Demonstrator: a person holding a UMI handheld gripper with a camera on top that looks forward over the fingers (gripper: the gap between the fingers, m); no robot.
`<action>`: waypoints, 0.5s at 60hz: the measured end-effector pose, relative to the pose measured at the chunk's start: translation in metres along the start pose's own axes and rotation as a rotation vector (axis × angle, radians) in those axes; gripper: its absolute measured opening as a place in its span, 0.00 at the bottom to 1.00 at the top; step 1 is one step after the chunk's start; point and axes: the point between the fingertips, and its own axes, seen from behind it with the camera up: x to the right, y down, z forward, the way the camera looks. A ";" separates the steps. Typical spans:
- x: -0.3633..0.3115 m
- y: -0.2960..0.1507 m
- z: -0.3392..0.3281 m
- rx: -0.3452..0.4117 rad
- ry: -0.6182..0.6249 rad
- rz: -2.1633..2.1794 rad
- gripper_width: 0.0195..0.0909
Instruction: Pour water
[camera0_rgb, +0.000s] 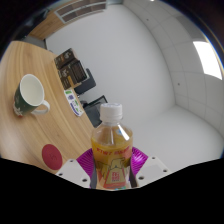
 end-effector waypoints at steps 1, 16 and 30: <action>0.002 -0.007 -0.001 0.005 0.020 -0.068 0.37; -0.026 -0.075 0.002 0.028 0.155 -0.833 0.37; -0.048 -0.096 0.005 0.050 0.182 -1.058 0.36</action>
